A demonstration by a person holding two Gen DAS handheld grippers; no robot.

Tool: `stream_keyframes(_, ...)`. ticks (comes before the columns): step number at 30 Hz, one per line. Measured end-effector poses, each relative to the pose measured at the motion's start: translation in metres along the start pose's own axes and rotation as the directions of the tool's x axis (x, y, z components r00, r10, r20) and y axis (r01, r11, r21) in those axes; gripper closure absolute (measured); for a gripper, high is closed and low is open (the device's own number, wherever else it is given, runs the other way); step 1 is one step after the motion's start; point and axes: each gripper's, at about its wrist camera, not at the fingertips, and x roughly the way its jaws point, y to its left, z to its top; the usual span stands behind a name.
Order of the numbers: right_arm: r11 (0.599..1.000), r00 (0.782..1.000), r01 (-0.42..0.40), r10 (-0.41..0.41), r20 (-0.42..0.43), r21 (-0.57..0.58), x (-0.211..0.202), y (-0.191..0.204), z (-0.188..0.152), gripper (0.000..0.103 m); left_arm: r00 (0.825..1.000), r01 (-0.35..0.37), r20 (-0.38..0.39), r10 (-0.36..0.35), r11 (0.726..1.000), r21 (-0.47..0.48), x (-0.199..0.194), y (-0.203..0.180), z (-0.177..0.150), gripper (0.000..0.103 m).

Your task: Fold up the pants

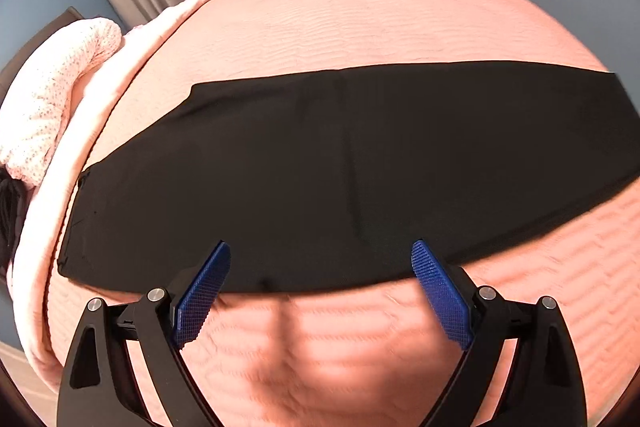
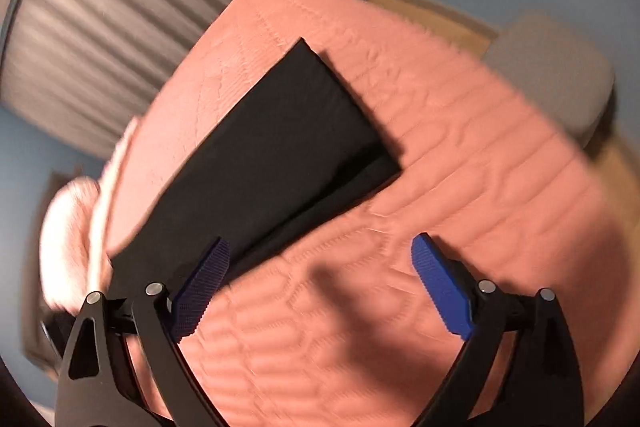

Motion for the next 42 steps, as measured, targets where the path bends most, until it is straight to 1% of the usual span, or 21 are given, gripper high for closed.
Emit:
stream_keyframes(4, 0.997, 0.996, -0.025, 0.019, 0.085, 0.071, 0.014, 0.007, 0.008, 0.012, 0.998, -0.007, 0.057, 0.004, 0.998, 0.061, -0.026, -0.004, -0.008, 0.012)
stream_keyframes(5, 0.995, 0.996, 0.009, -0.018, 0.086, 0.103, 0.028, 0.01, 0.015, 0.013, 0.998, -0.01, 0.062, 0.006, 0.998, 0.065, -0.031, -0.003, -0.011, 0.012)
stream_keyframes(7, 0.991, 0.994, 0.011, -0.025, 0.107, 0.13, 0.039, 0.008, 0.021, 0.021, 0.998, 0.003, 0.056, -0.006, 0.998, 0.062, -0.035, 0.0, -0.015, 0.012)
stream_keyframes(8, 0.988, 0.992, 0.016, -0.035, 0.118, 0.152, 0.04, 0.006, 0.023, 0.032, 0.999, 0.009, 0.051, -0.011, 0.999, 0.052, -0.036, 0.003, -0.018, 0.012)
stream_keyframes(9, 0.983, 0.993, 0.016, -0.037, 0.114, 0.181, 0.042, 0.001, 0.024, 0.061, 0.999, 0.01, 0.047, -0.012, 0.999, 0.046, -0.037, 0.005, -0.02, 0.012)
stream_keyframes(12, 0.959, 0.994, -0.01, -0.021, 0.107, 0.284, 0.044, -0.015, 0.025, 0.085, 0.999, 0.023, 0.036, -0.024, 0.999, 0.034, -0.038, 0.012, -0.025, 0.012)
stream_keyframes(13, 0.963, 0.994, 0.006, -0.036, 0.105, 0.271, 0.045, -0.011, 0.027, 0.087, 0.999, 0.024, 0.033, -0.025, 0.999, 0.032, -0.038, 0.014, -0.028, 0.012)
stream_keyframes(14, 0.975, 0.992, 0.041, -0.066, 0.11, 0.218, 0.042, 0.006, 0.029, 0.094, 0.999, 0.027, 0.032, -0.028, 0.999, 0.029, -0.038, 0.019, -0.03, 0.012)
stream_keyframes(16, 0.992, 0.983, 0.102, -0.112, 0.144, 0.077, 0.033, 0.047, 0.031, 0.094, 0.999, 0.018, 0.037, -0.019, 0.999, 0.026, -0.039, 0.027, -0.035, 0.012)
stream_keyframes(19, 0.972, 0.984, 0.115, -0.083, 0.16, -0.203, 0.03, 0.145, 0.022, 0.094, 0.999, 0.032, 0.038, -0.032, 0.999, -0.008, -0.039, 0.046, -0.041, 0.012)
stream_keyframes(21, 0.917, 0.994, 0.073, -0.033, 0.107, -0.392, 0.045, 0.222, -0.002, 0.094, 0.999, 0.041, 0.038, -0.039, 0.999, -0.034, -0.038, 0.059, -0.046, 0.012)
stream_keyframes(24, 0.825, 0.999, -0.027, 0.013, -0.029, -0.564, 0.088, 0.303, -0.06, 0.094, 0.998, 0.058, 0.041, -0.054, 0.994, -0.091, -0.04, 0.082, -0.053, 0.012)
stream_keyframes(27, 0.774, 0.982, -0.109, -0.013, -0.187, -0.624, 0.151, 0.339, -0.127, 0.094, 0.997, 0.051, 0.056, -0.044, 0.99, -0.129, -0.044, 0.107, -0.061, 0.012)
stream_keyframes(29, 0.746, 0.952, -0.139, -0.08, -0.295, -0.651, 0.205, 0.343, -0.174, 0.094, 0.998, 0.037, 0.058, -0.029, 0.989, -0.141, -0.045, 0.124, -0.067, 0.012)
stream_keyframes(30, 0.744, 0.935, -0.14, -0.118, -0.334, -0.654, 0.226, 0.34, -0.192, 0.094, 0.998, 0.023, 0.055, -0.015, 0.989, -0.148, -0.045, 0.132, -0.071, 0.012)
stream_keyframes(31, 0.742, 0.935, -0.132, -0.126, -0.331, -0.657, 0.24, 0.337, -0.205, 0.094, 0.999, 0.015, 0.048, -0.007, 0.988, -0.153, -0.044, 0.139, -0.074, 0.012)
stream_keyframes(32, 0.736, 0.95, -0.124, -0.106, -0.295, -0.665, 0.24, 0.341, -0.208, 0.094, 0.999, 0.013, 0.041, -0.006, 0.986, -0.167, -0.043, 0.15, -0.078, 0.012)
stream_keyframes(35, 0.791, 0.943, -0.133, -0.084, -0.322, -0.598, 0.239, 0.347, -0.196, 0.094, 0.999, 0.019, 0.036, -0.012, 0.978, -0.208, -0.038, 0.171, -0.086, 0.012)
stream_keyframes(37, 0.783, 0.953, -0.128, -0.073, -0.295, -0.608, 0.231, 0.36, -0.19, 0.094, 0.999, 0.025, 0.028, -0.019, 0.972, -0.233, -0.033, 0.181, -0.089, 0.012)
stream_keyframes(39, 0.777, 0.959, -0.168, -0.013, -0.283, -0.606, 0.218, 0.384, -0.191, 0.094, 0.999, 0.03, 0.029, -0.023, 0.966, -0.257, -0.029, 0.188, -0.091, 0.012)
stream_keyframes(42, 0.741, 0.949, -0.231, 0.028, -0.314, -0.631, 0.217, 0.413, -0.211, 0.094, 0.999, 0.035, 0.041, -0.024, 0.958, -0.284, -0.027, 0.196, -0.09, 0.012)
